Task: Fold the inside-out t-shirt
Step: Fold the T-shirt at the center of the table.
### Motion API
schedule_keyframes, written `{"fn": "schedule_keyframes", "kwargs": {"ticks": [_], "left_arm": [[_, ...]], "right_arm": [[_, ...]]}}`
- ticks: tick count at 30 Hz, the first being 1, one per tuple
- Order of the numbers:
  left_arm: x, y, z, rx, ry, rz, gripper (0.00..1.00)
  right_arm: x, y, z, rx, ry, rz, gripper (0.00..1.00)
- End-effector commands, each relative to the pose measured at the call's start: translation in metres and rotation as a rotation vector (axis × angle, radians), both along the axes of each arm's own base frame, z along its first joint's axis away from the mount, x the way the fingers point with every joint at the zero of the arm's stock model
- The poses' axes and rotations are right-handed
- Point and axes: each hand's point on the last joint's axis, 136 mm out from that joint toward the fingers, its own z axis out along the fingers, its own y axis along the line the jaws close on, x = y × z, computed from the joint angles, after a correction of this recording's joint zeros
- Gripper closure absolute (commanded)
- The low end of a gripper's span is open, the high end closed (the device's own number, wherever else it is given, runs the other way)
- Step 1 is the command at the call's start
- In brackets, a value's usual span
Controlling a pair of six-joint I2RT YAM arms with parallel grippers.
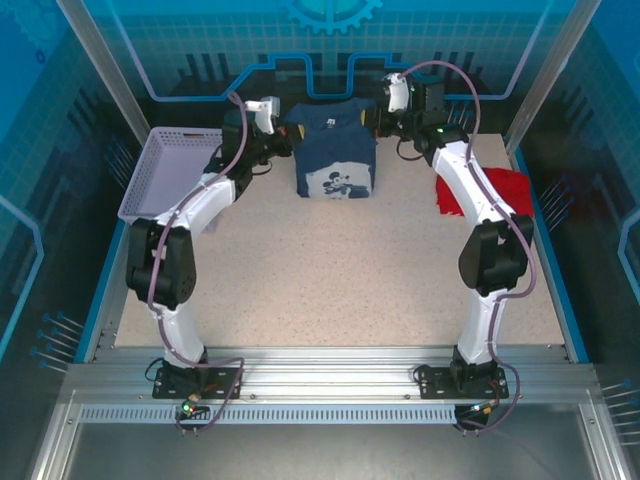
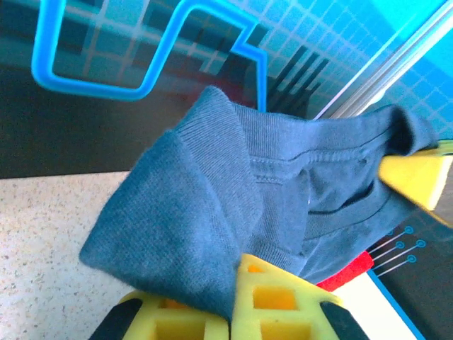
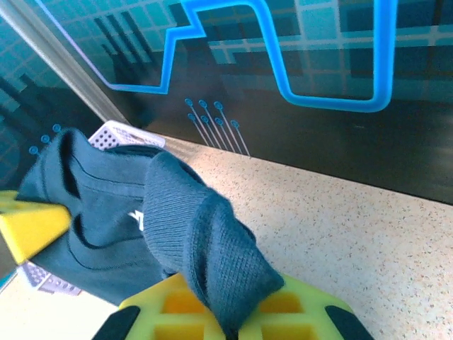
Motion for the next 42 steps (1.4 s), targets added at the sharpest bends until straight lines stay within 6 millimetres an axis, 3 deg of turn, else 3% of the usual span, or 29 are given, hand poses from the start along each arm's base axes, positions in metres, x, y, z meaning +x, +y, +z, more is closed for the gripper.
{"fn": "schedule_keyframes", "kwargs": {"ticks": [1, 6, 13, 17, 22, 32, 42], "left_arm": [[-0.021, 0.005, 0.01, -0.016, -0.104, -0.018, 1.0], [-0.078, 0.002, -0.017, -0.085, -0.074, -0.064, 1.0], [-0.195, -0.011, -0.081, -0.04, 0.056, -0.136, 1.0], [-0.231, -0.017, -0.121, 0.009, 0.184, -0.127, 1.0], [-0.229, -0.005, -0.154, 0.03, 0.336, -0.034, 1.0], [-0.232, 0.021, -0.21, 0.071, 0.575, 0.138, 1.0], [-0.214, 0.03, -0.244, 0.104, 0.607, 0.177, 0.96]], "right_arm": [[-0.033, 0.009, 0.011, -0.015, -0.076, 0.098, 1.0], [-0.094, 0.016, -0.026, 0.0, -0.044, 0.175, 1.0], [-0.202, 0.015, -0.1, -0.035, 0.131, 0.191, 1.0], [-0.235, 0.003, -0.139, -0.049, 0.261, 0.155, 1.0], [-0.226, -0.006, -0.165, -0.118, 0.362, 0.082, 1.0], [-0.175, 0.017, -0.205, -0.216, 0.484, 0.096, 1.0], [-0.14, 0.032, -0.259, -0.346, 0.583, 0.133, 0.97]]}}
